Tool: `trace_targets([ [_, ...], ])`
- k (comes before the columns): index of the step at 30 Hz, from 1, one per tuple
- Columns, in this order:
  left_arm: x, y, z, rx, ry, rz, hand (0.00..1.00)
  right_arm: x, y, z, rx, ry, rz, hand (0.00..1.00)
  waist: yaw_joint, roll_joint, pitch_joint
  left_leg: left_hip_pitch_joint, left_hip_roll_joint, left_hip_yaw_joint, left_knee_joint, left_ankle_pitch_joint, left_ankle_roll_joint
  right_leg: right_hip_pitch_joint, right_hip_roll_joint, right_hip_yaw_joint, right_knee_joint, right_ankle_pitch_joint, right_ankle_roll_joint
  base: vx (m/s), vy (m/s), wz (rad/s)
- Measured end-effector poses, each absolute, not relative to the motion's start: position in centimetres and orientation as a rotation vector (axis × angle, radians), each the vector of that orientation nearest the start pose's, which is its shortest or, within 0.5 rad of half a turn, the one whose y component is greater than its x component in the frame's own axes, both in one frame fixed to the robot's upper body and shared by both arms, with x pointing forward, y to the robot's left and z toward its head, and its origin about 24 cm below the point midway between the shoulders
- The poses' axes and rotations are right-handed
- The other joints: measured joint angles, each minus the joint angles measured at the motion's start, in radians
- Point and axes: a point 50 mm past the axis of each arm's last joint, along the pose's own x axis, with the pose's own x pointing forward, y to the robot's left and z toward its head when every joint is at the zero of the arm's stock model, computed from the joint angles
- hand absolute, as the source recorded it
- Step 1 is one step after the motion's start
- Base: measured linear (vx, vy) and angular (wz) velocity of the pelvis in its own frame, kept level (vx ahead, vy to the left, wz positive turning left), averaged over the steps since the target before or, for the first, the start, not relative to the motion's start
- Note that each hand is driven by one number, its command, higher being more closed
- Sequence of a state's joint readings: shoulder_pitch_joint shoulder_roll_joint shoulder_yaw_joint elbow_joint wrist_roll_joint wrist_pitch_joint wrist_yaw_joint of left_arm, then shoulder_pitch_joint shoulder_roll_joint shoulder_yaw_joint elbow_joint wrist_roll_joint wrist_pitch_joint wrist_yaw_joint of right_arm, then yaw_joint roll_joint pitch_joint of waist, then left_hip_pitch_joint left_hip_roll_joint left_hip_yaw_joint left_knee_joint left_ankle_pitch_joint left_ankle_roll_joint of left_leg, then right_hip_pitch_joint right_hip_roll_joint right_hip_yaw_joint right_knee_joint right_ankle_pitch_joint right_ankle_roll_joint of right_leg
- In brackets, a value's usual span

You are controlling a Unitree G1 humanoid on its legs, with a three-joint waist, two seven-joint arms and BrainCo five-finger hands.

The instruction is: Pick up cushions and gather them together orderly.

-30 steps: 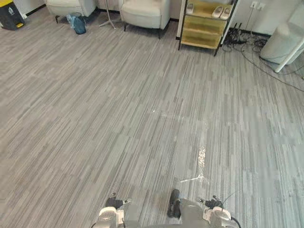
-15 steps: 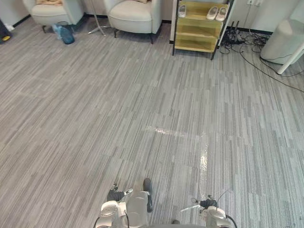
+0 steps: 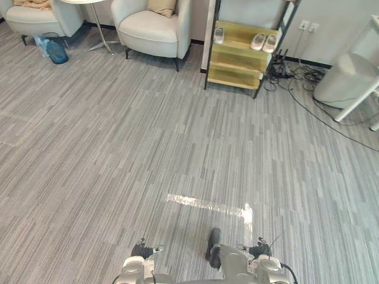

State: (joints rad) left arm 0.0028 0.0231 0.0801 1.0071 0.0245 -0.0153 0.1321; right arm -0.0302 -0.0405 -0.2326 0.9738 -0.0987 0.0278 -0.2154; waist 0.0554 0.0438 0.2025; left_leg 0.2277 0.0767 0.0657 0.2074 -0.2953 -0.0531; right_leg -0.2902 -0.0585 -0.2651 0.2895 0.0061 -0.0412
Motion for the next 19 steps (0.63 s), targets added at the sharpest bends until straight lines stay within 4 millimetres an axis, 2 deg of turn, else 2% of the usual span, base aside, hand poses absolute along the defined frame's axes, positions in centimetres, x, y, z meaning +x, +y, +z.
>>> trace_targets([
  [1,13.6,17.2,-15.0,0.054,0.995,0.198,0.00,14.7,-20.6,-14.1,-0.119,0.963,-0.379,0.00,-0.006,0.025,0.005,-0.113,0.042,-0.035,0.269,0.003,-0.002,0.050,0.021,-0.050,-0.016,-0.046,-0.016,0.46,-0.258,0.63],
  [2,13.8,17.2,-14.9,0.049,0.988,0.204,0.00,14.6,-20.7,-14.0,-0.120,0.963,-0.383,0.00,-0.006,0.034,0.007,-0.160,0.060,-0.044,0.373,0.019,-0.008,0.074,0.036,-0.058,-0.028,-0.053,-0.021,0.45,-0.253,0.60],
  [3,13.9,17.4,-14.8,0.039,0.981,0.219,0.00,14.6,-20.7,-14.0,-0.121,0.964,-0.384,0.00,-0.002,0.040,0.014,-0.214,0.088,-0.044,0.501,0.058,-0.007,0.109,0.054,-0.066,-0.045,-0.067,-0.030,0.34,-0.156,0.20],
  [4,13.9,17.6,-14.8,0.032,0.972,0.232,0.00,14.5,-20.4,-14.1,-0.113,0.968,-0.380,0.00,0.010,0.040,0.019,-0.287,0.139,-0.039,0.680,0.042,-0.016,0.165,0.081,-0.075,-0.068,-0.090,-0.047,0.41,-0.170,0.11],
  [5,14.1,17.8,-14.5,0.039,0.954,0.234,0.00,14.5,-19.9,-14.2,-0.090,0.971,-0.382,0.00,0.018,0.031,0.024,-0.354,0.161,-0.022,0.752,0.013,-0.026,0.230,0.094,-0.089,-0.090,-0.107,-0.056,0.39,-0.147,0.04],
  [7,14.9,17.8,-14.1,0.046,0.918,0.227,0.00,14.6,-19.7,-14.2,-0.076,0.967,-0.394,0.00,0.026,0.016,0.030,-0.406,0.150,0.003,0.690,-0.016,-0.024,0.284,0.092,-0.082,-0.123,-0.108,-0.057,0.36,-0.122,-0.11],
  [9,15.3,17.5,-13.8,0.044,0.897,0.218,0.00,14.6,-19.8,-14.2,-0.062,0.966,-0.422,0.00,0.043,0.016,0.030,-0.458,0.105,0.001,0.466,-0.027,-0.029,0.324,0.084,-0.060,-0.160,-0.107,-0.055,0.35,-0.016,-0.43],
  [10,15.3,17.5,-13.8,0.044,0.898,0.217,0.00,14.5,-19.9,-14.2,-0.049,0.971,-0.435,0.00,0.047,0.018,0.028,-0.457,0.084,-0.012,0.364,-0.015,-0.034,0.329,0.076,-0.052,-0.160,-0.112,-0.046,0.29,0.089,-0.46],
  [11,15.1,17.3,-14.0,0.042,0.907,0.211,0.00,14.0,-20.2,-14.3,-0.053,0.981,-0.448,0.00,0.048,0.022,0.026,-0.448,0.059,-0.053,0.206,0.078,-0.035,0.340,0.079,-0.045,-0.161,-0.120,-0.023,0.28,0.119,-0.45],
  [12,15.1,16.9,-14.1,0.044,0.916,0.196,0.00,13.2,-20.2,-14.7,-0.043,1.006,-0.460,0.00,0.051,0.029,0.017,-0.435,0.040,-0.075,0.166,0.178,-0.034,0.361,0.082,-0.027,-0.163,-0.140,0.006,0.28,0.105,-0.36],
  [13,15.0,17.2,-14.1,0.056,0.918,0.197,0.00,13.1,-20.0,-14.7,-0.031,1.010,-0.466,0.00,0.051,0.016,0.010,-0.420,0.029,-0.070,0.152,0.182,-0.030,0.363,0.068,-0.021,-0.163,-0.139,0.010,0.27,0.097,-0.16],
  [15,15.0,17.5,-14.1,0.065,0.922,0.198,0.00,12.3,-20.0,-14.9,-0.022,1.026,-0.479,0.00,0.049,-0.021,-0.010,-0.391,-0.001,-0.048,0.112,0.188,-0.020,0.371,0.021,-0.022,-0.153,-0.159,0.041,0.25,0.099,0.11],
  [19,14.4,18.0,-14.4,0.074,0.942,0.206,0.00,11.6,-19.4,-15.2,-0.002,1.045,-0.482,0.00,0.051,-0.042,-0.024,-0.332,-0.032,-0.035,0.056,0.193,-0.012,0.401,-0.010,-0.014,-0.156,-0.167,0.055,0.14,0.060,0.04],
])
